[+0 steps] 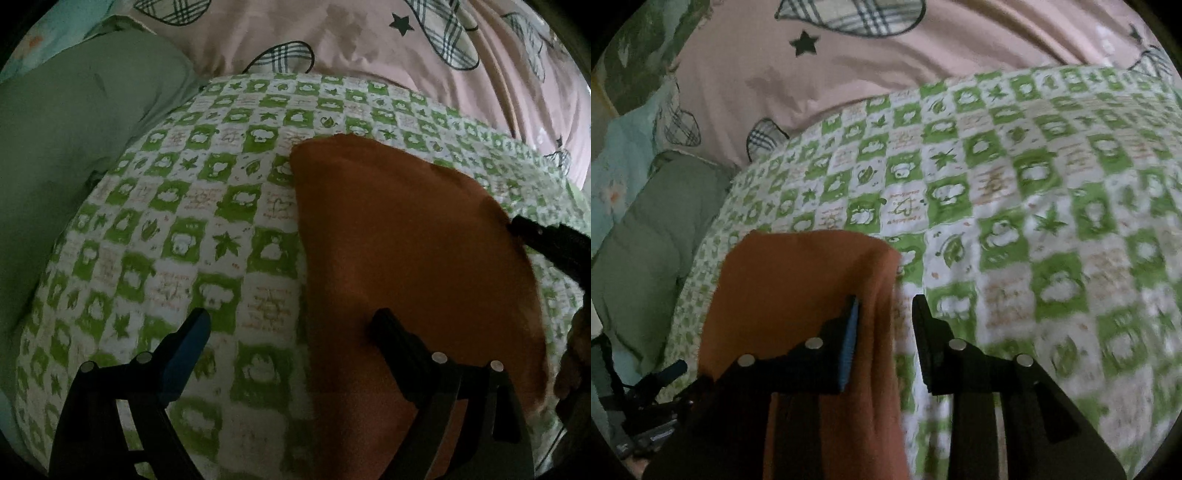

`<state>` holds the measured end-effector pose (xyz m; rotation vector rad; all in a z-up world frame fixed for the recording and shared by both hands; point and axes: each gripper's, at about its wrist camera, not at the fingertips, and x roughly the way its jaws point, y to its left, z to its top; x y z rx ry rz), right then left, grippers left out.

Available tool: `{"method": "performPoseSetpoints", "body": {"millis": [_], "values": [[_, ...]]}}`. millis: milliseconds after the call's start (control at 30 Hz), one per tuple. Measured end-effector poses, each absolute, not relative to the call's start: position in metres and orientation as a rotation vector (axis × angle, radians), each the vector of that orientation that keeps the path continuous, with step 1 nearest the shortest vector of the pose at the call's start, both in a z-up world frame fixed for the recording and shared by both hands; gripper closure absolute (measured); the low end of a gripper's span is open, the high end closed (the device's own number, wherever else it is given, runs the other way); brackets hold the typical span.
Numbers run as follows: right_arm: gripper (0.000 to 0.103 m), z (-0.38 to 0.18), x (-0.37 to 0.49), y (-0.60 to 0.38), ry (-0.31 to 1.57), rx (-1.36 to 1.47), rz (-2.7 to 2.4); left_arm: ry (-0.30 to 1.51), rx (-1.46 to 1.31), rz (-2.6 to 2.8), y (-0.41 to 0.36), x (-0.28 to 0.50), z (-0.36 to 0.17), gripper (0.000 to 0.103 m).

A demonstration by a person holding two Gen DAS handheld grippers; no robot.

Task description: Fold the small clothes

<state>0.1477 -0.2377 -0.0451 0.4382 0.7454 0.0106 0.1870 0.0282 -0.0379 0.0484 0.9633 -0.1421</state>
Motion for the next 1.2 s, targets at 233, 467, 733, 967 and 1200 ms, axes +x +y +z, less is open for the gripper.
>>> {"method": "performPoseSetpoints", "body": {"millis": [233,467,733,967,1200], "values": [[0.062,-0.07,0.132,-0.219,0.828,0.32,-0.078,0.969,0.097,-0.121,0.021,0.17,-0.04,0.013],[0.059,-0.037,0.094,-0.218,0.763,0.371,-0.037,0.927,0.074,-0.129,0.034,0.143,-0.018,0.013],[0.031,-0.019,0.035,-0.185,0.749,0.32,0.066,0.892,0.15,-0.137,0.033,0.099,-0.005,0.011],[0.021,-0.024,-0.002,-0.171,0.785,0.255,0.07,0.9,0.174,-0.145,0.042,0.067,-0.008,0.009],[0.008,-0.032,-0.032,-0.157,0.825,0.172,0.119,0.887,0.185,-0.161,0.05,0.038,-0.007,0.009]]}}
